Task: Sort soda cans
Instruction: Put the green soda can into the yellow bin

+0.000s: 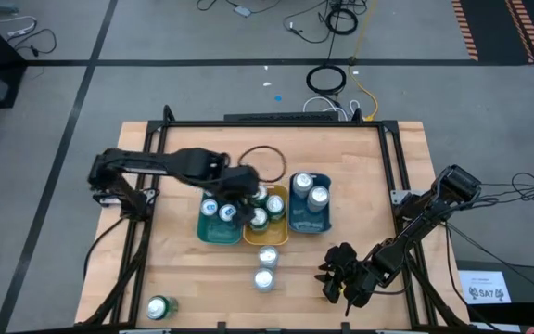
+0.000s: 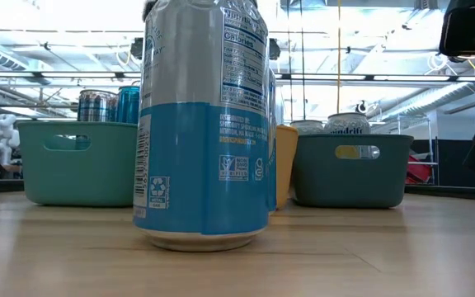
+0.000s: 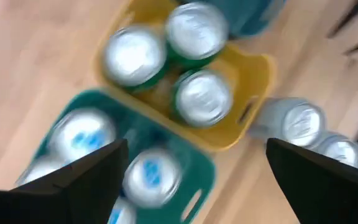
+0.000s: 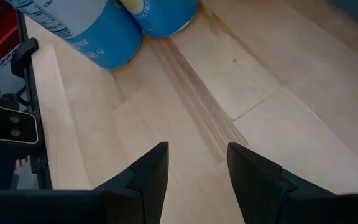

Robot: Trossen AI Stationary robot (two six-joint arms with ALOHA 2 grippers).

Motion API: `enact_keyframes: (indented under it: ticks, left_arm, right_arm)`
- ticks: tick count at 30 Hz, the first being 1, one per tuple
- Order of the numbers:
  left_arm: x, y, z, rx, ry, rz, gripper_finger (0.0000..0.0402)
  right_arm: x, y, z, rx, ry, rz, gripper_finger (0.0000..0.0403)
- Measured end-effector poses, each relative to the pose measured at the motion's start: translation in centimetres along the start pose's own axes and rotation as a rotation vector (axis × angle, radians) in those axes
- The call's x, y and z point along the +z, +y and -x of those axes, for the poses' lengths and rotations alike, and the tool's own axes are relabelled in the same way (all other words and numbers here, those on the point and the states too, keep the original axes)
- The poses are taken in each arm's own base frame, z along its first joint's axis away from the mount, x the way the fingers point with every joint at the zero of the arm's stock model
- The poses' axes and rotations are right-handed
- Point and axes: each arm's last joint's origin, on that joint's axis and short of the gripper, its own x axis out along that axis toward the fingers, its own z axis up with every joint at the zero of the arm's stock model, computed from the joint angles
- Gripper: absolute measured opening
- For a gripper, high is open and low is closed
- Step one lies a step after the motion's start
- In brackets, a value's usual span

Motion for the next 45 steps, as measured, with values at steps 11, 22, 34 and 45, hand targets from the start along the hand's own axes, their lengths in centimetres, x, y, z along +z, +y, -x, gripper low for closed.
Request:
enact_keyframes:
  ticks: [11, 22, 34, 45]
  left_arm:
    - [-10.5, -2.3, 4.8, 0.155, -0.024, 0.286, 0.0389]
    - [-22.9, -7.6, 2.8, 0.179, 0.089, 0.543, 0.0389]
    - [-29.4, -11.8, -1.0, 0.232, 0.188, 0.614, 0.0389]
    - [-31.0, -12.5, -3.0, 0.33, 0.224, 0.585, 0.0389]
  right_arm:
    - [0.0, 0.0, 0.0, -0.002, 0.001, 0.073, 0.0155]
    - [0.0, 0.0, 0.0, 0.003, 0.003, 0.154, 0.0155]
    - [0.0, 0.0, 0.0, 0.003, 0.003, 0.179, 0.0155]
    - [0.0, 0.0, 0.0, 0.003, 0.003, 0.182, 0.0155]
